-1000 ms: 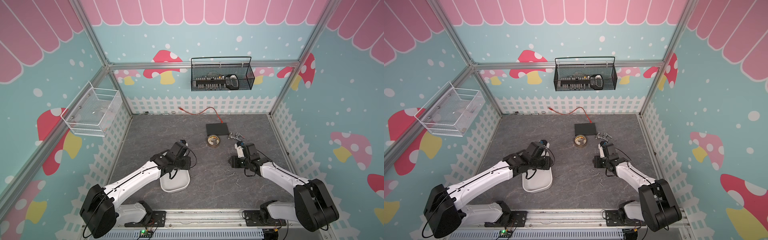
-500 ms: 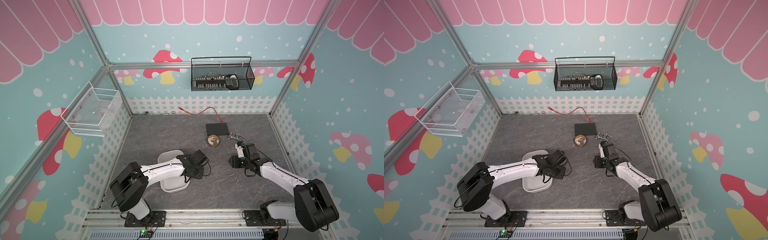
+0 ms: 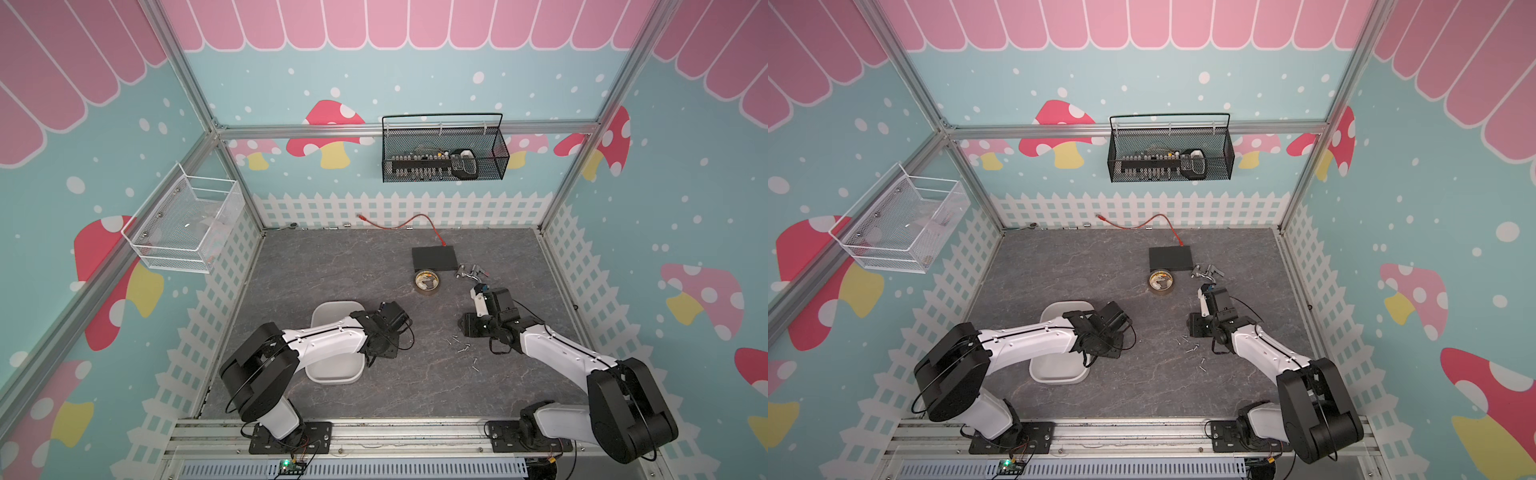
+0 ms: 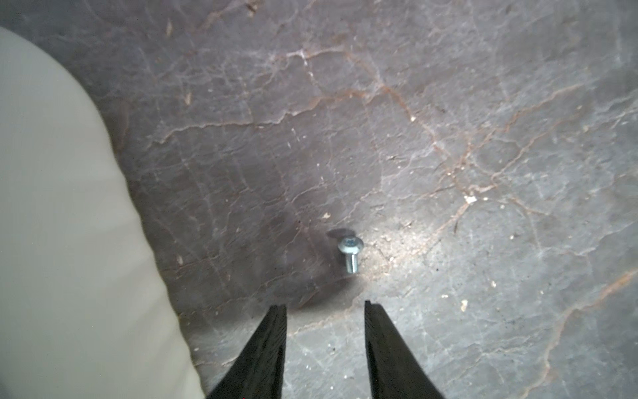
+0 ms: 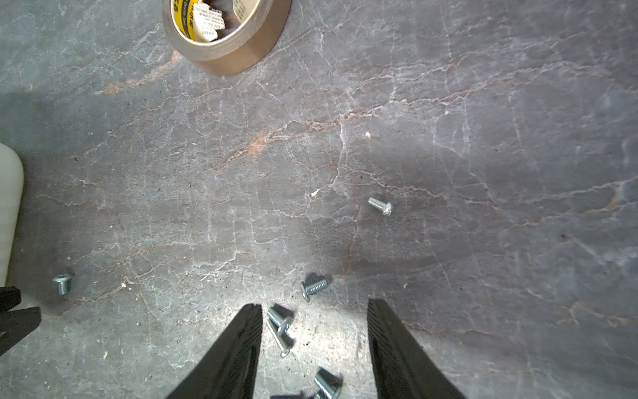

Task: Put the screws on the desktop into the storage box
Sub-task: Adjust the storage box at the center of the board, then pick up the screw from the center of the board.

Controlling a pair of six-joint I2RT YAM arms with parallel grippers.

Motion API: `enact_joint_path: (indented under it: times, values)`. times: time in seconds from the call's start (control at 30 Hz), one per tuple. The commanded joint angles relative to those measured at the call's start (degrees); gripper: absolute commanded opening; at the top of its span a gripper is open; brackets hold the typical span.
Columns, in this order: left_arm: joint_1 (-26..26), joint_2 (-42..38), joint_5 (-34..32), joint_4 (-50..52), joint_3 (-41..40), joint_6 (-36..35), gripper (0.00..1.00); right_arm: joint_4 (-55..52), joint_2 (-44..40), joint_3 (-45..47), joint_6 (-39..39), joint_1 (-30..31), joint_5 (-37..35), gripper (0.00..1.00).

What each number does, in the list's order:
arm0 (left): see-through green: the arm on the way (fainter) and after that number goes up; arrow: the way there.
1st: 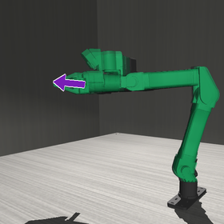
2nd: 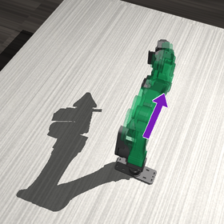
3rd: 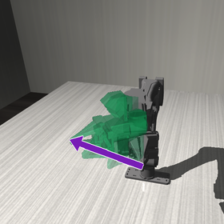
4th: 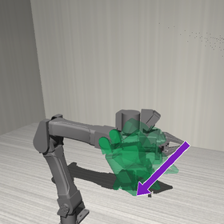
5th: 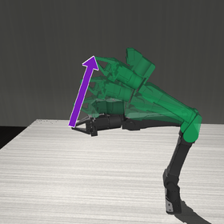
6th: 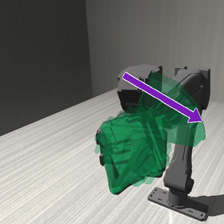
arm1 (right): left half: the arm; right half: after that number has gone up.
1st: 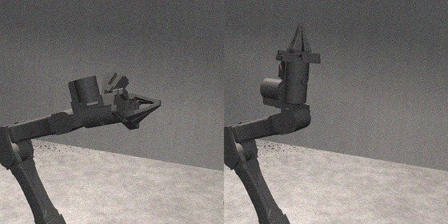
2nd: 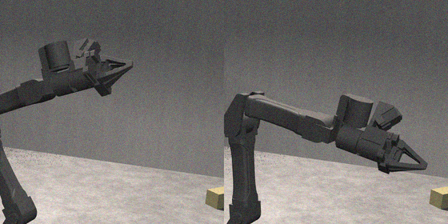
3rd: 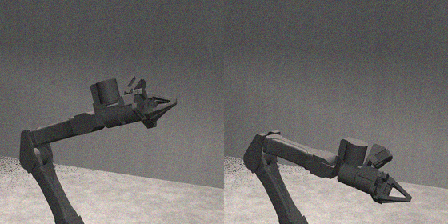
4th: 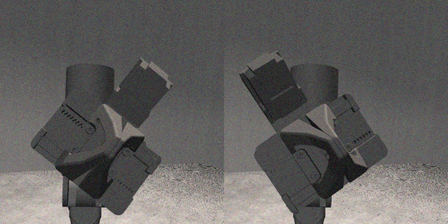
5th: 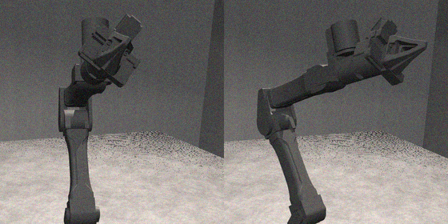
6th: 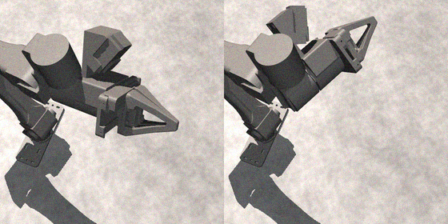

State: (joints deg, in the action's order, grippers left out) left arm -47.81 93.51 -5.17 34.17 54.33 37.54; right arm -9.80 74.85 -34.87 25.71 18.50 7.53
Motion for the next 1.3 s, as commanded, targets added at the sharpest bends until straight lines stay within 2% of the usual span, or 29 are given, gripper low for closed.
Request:
enact_joint_path:
  times: [0.0, 0.3, 0.5, 0.77, 0.97, 1.27]
  values:
    - [-0.17, 2.58, 0.09, -0.86, 2.46, 1.04, 0.42, 0.40, -0.65, 0.57, -0.67, 0.36, -0.40, 0.55]
    - [-0.53, 7.71, -0.08, -1.96, 4.30, 0.60, 0.39, 0.67, -0.38, 0.73, -0.67, 0.38, 0.22, 0.55]
    - [-0.63, 10.95, 0.05, -2.02, 5.17, 0.43, 0.27, 0.75, -0.36, 0.82, -0.67, 0.39, 0.41, 0.55]
    - [-0.53, 11.09, -0.98, -1.66, 4.04, -0.43, 0.00, 0.75, -0.22, 0.60, -0.67, 0.39, 0.44, 0.55]
    - [-0.53, 8.45, -2.03, -1.09, 4.34, -1.13, 0.00, 0.67, -0.08, 0.57, -0.67, 0.39, 0.64, 0.55]
    - [-0.53, -1.61, -1.44, -0.17, 7.22, -2.82, 0.00, 0.67, 0.24, 0.44, -0.67, 0.31, 0.60, 0.55]
